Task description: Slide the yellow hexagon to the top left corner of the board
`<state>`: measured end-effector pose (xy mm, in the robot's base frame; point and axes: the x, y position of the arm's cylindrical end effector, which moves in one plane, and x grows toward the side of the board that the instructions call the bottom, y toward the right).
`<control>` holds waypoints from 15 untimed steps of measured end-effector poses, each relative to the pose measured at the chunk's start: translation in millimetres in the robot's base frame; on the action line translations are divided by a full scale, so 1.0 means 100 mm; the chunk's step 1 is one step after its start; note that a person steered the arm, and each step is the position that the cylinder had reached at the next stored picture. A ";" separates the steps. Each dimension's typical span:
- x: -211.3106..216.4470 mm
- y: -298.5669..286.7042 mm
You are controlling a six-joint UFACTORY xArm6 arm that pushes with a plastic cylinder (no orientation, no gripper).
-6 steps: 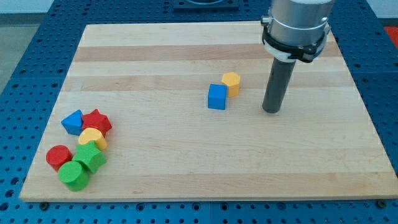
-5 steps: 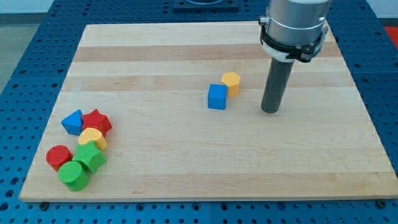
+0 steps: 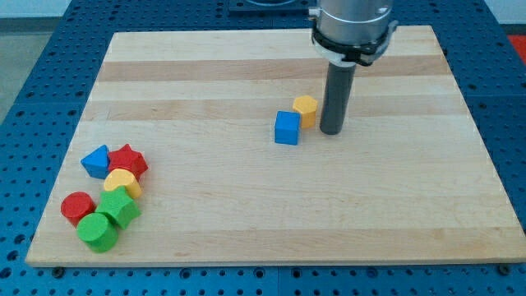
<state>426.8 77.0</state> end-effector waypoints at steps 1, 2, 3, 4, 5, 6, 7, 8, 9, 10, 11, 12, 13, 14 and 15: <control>-0.02 -0.22; -0.02 -0.38; -0.13 -0.39; -0.36 -0.40; -0.45 -0.59; -0.57 -0.72; -0.83 -0.72; -1.04 -0.78; -1.17 -1.05; -1.17 -1.32; -1.14 -1.54; -1.06 -1.66; -0.99 -1.83; -0.94 -2.09; -0.81 -2.29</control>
<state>345.3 -152.3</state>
